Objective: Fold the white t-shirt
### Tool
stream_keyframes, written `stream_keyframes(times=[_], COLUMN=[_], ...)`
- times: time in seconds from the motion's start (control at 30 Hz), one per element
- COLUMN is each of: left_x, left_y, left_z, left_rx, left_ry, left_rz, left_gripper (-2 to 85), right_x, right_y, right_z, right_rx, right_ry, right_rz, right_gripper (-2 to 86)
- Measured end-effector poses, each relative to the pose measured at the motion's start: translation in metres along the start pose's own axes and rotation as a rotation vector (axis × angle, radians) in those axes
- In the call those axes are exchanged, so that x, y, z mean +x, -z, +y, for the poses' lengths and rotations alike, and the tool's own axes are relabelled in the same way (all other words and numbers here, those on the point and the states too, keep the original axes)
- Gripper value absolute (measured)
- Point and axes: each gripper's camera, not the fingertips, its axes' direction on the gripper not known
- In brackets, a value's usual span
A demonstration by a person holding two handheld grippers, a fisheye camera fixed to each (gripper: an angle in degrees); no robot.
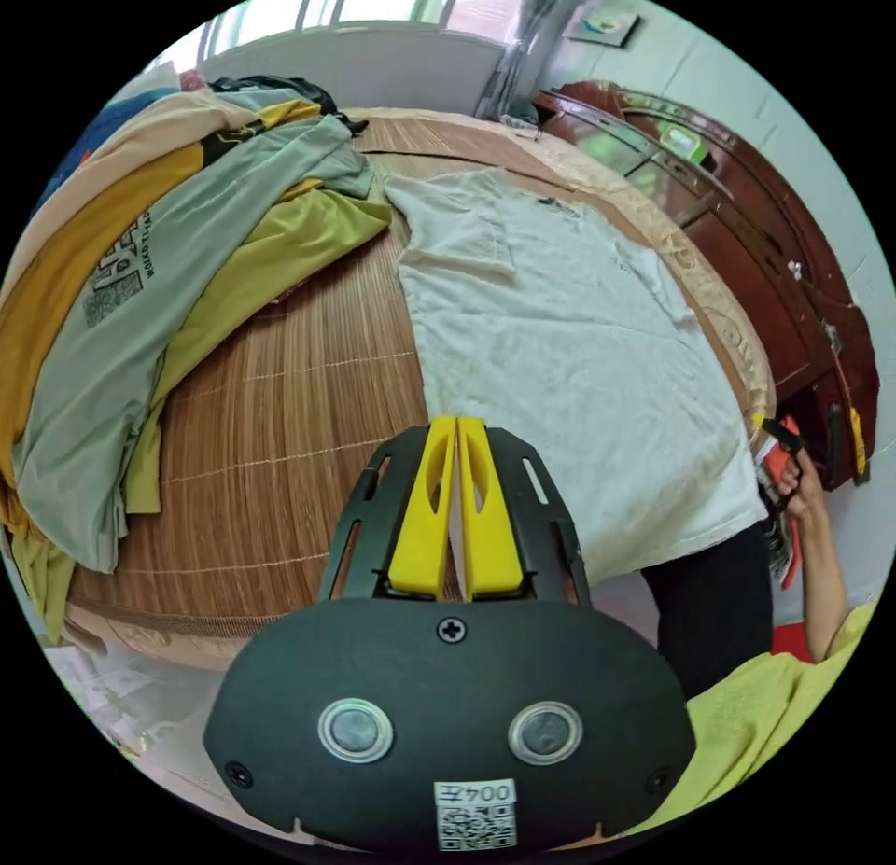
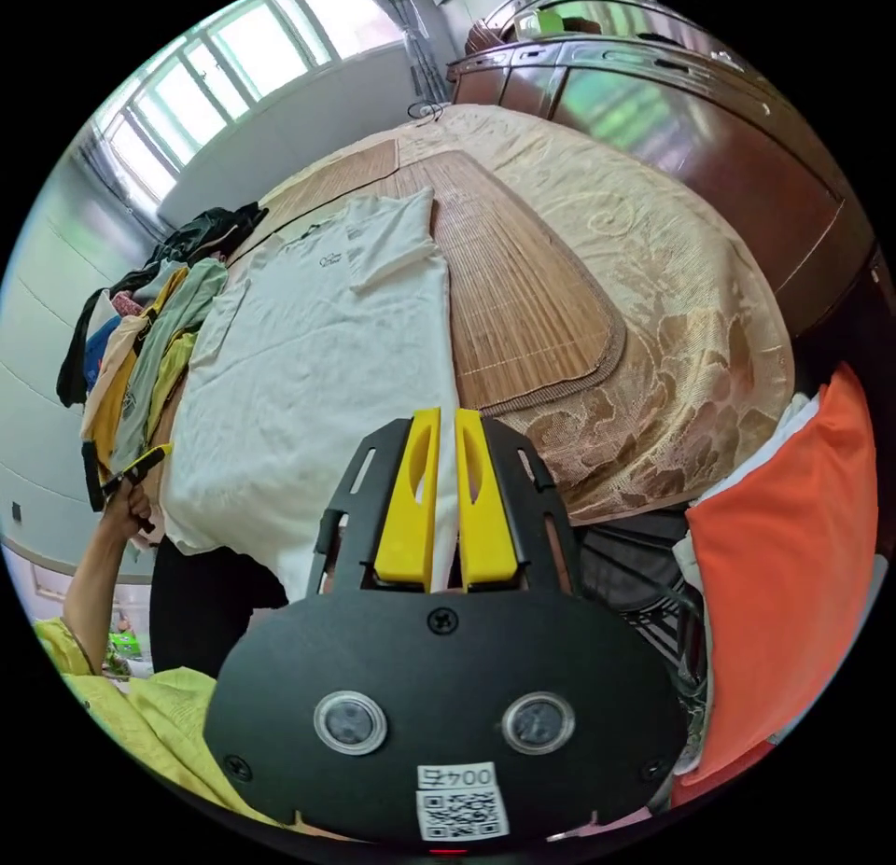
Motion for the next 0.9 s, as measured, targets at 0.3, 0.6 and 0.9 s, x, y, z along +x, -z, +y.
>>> stream_keyframes(times=[0.3, 0.6, 0.9], left_x=[0.028, 0.017, -0.026], left_y=[-0.007, -0.07, -0.069], left_z=[-0.106, -0.18, -0.174], left_rx=[0.054, 0.038, 0.119], left_ry=[-0.072, -0.091, -0.127], left_rz=[-0.114, -0.253, -0.215], left_gripper=[0.4, 0.6, 3.7], right_x=[-0.052, -0.073, -0.072], right_y=[-0.039, -0.054, -0.065], right_z=[-0.006, 0.002, -0.001], right_rx=[-0.151, -0.136, -0.109], right_ry=[0.195, 0.234, 0.217], right_rz=[0.041, 0.14, 0.108], right_gripper=[2.4, 0.1, -0.2])
